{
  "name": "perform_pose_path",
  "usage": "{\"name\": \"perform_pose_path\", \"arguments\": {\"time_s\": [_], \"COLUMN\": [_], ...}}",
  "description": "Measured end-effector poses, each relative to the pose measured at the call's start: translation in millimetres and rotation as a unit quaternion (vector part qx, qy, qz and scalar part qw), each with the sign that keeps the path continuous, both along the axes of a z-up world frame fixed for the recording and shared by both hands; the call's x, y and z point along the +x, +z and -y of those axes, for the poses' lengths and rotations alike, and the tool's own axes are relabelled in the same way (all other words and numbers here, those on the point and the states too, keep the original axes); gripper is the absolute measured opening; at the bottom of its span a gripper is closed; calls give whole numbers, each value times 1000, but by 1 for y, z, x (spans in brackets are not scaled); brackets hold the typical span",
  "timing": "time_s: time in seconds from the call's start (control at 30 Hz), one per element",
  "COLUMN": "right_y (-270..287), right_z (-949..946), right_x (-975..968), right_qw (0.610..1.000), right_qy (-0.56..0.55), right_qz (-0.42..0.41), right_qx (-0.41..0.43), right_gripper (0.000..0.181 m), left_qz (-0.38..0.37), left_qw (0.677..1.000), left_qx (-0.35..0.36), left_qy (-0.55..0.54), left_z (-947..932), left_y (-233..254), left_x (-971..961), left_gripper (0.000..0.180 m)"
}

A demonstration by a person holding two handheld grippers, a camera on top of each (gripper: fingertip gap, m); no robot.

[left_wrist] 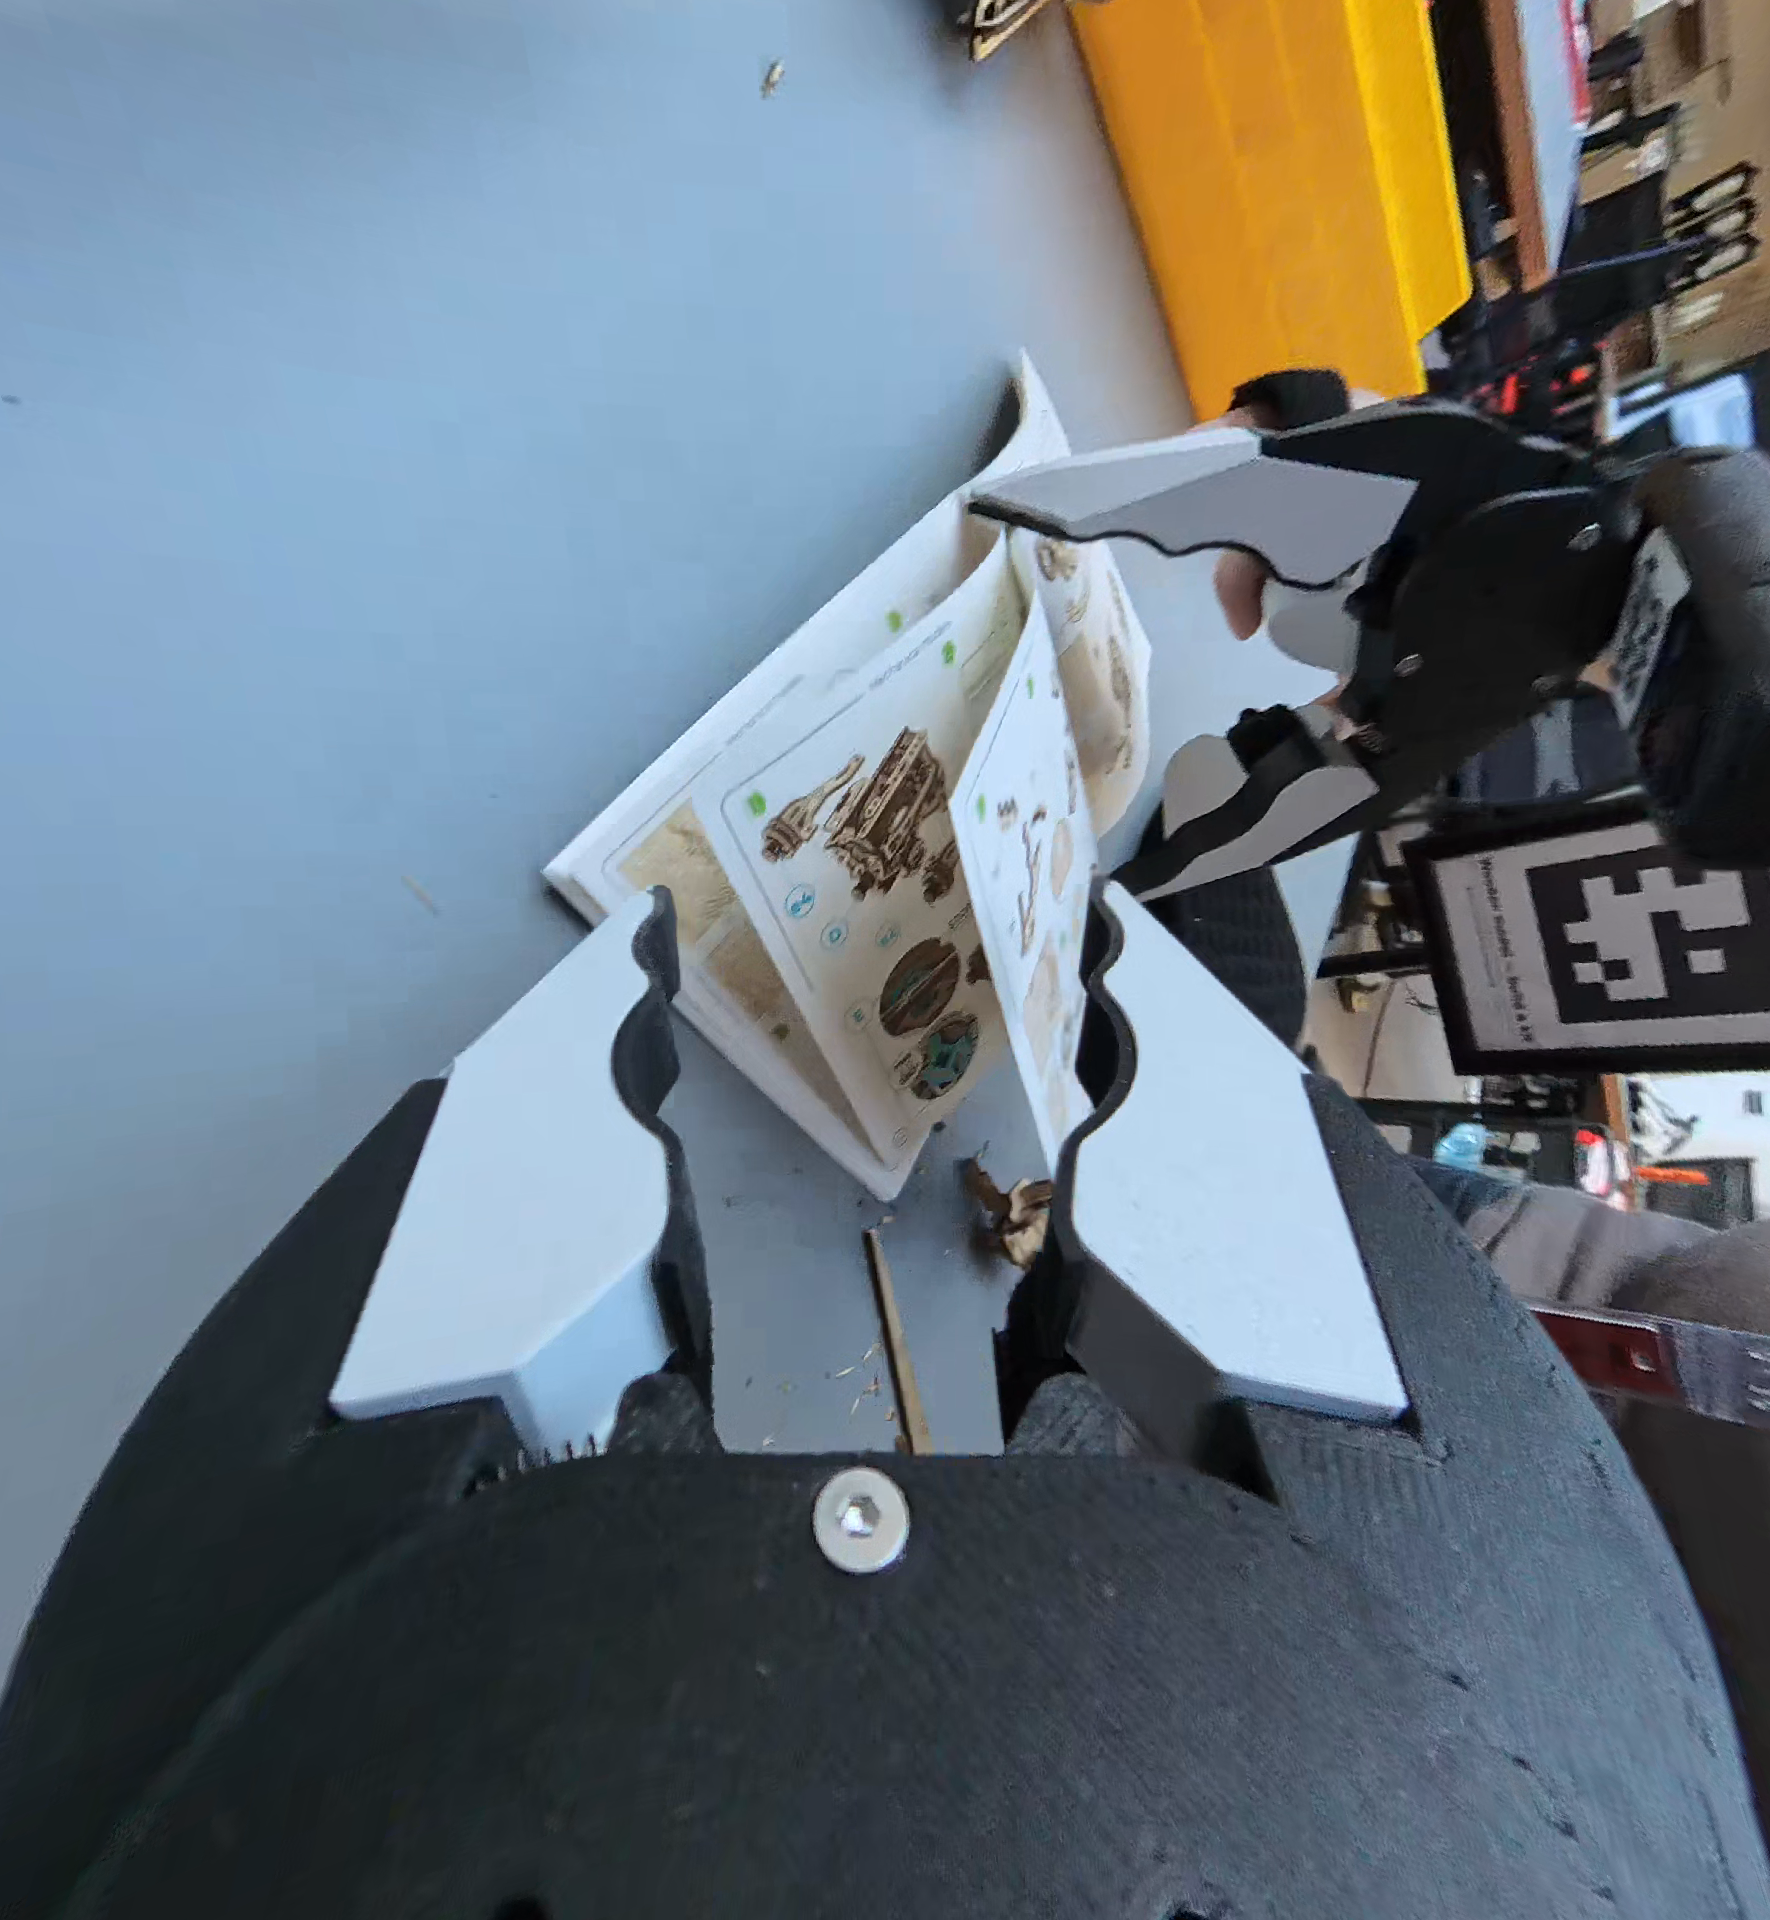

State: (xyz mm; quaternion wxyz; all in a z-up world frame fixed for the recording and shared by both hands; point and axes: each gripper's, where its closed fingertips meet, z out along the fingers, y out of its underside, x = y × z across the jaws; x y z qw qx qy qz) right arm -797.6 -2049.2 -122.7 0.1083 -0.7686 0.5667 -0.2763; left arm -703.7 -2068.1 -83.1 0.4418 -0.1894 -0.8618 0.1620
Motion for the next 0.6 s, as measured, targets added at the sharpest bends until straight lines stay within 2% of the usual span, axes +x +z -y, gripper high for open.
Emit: {"name": "perform_pose_path", "arguments": {"time_s": [0.13, 0.2, 0.23, 0.27, 0.37, 0.47, 0.57, 0.6], "right_y": [1, 1, 1, 1, -2, 4, 22, 28], "right_z": [-1, -1, -1, 0, 1, 0, -5, -6], "right_x": [-1, 0, 0, 0, -5, -10, -19, -23], "right_qw": [1000, 1000, 1000, 1000, 1000, 999, 988, 979], "right_qy": [-1, -1, -4, -7, -17, -33, -40, -38], "right_qz": [5, 11, 12, 12, 9, 18, 29, 27], "right_qx": [-12, -13, -14, -14, 1, 39, 148, 196], "right_gripper": [145, 143, 144, 144, 143, 139, 137, 131], "left_qz": [-50, -76, -92, -102, -92, -57, -11, -3], "left_qw": [997, 994, 992, 991, 993, 996, 991, 988], "left_qx": [54, 75, 80, 81, 57, -3, -72, -88], "left_qy": [-24, -30, -34, -36, -45, -71, -113, -127], "left_z": [-4, -7, -8, -9, -9, -12, -16, -17], "left_y": [6, 8, 12, 15, 19, 29, 41, 46], "left_x": [-20, -29, -33, -36, -40, -43, -48, -51], "left_gripper": [58, 28, 5, 0, 0, 0, 0, 0]}}
